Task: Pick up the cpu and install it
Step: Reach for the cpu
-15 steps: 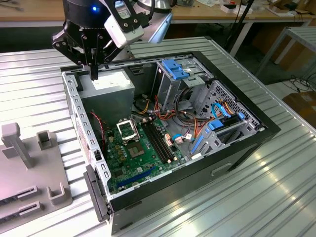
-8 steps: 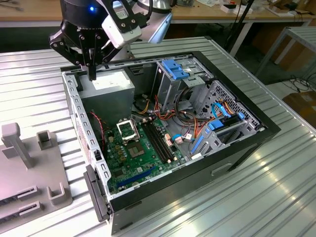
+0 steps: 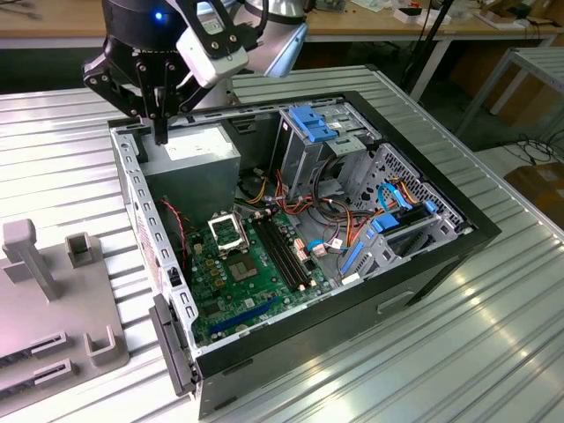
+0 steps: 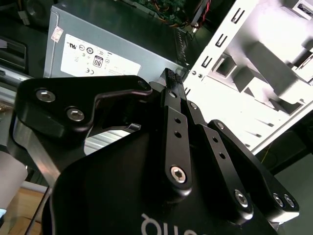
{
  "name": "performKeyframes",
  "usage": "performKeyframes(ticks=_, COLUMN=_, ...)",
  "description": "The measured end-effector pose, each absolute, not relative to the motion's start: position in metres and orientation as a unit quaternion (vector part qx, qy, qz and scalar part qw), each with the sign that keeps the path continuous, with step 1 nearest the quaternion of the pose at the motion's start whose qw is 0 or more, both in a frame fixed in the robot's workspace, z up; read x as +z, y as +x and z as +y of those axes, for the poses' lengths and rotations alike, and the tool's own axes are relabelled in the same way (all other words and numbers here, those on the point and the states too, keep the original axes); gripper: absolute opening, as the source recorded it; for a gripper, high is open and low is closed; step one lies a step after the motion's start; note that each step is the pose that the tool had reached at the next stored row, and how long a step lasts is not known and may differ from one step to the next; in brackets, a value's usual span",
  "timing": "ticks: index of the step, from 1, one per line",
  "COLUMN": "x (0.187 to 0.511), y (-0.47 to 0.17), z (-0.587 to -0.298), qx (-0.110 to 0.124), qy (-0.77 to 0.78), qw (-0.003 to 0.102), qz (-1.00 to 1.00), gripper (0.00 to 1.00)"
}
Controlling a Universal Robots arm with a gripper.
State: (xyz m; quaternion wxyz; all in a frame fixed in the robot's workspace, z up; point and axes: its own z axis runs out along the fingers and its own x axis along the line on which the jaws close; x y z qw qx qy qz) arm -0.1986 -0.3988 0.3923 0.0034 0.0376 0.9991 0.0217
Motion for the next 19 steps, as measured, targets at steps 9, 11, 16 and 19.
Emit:
performKeyframes(ticks=9, x=0.3921, y=-0.2027, z=-0.3989, qx=0.022, qy=0.038, qw=0.001, qz=0.999, gripper=0.11)
performKeyframes(ticks=11, x=0.3921, y=-0.2034, z=-0.3989, qx=0.022, qy=0.038, qw=0.001, qz=0.999, gripper=0.11)
performKeyframes(ticks=16, x=0.392, y=-0.2054, z=-0.3989, qx=0.022, qy=0.038, qw=-0.001, qz=0.999, gripper=0.11)
performKeyframes(ticks=19, x=0.3919, y=-0.2067, z=-0.3988, qx=0.022, qy=0.038, qw=-0.001, qz=0.999, gripper=0.11)
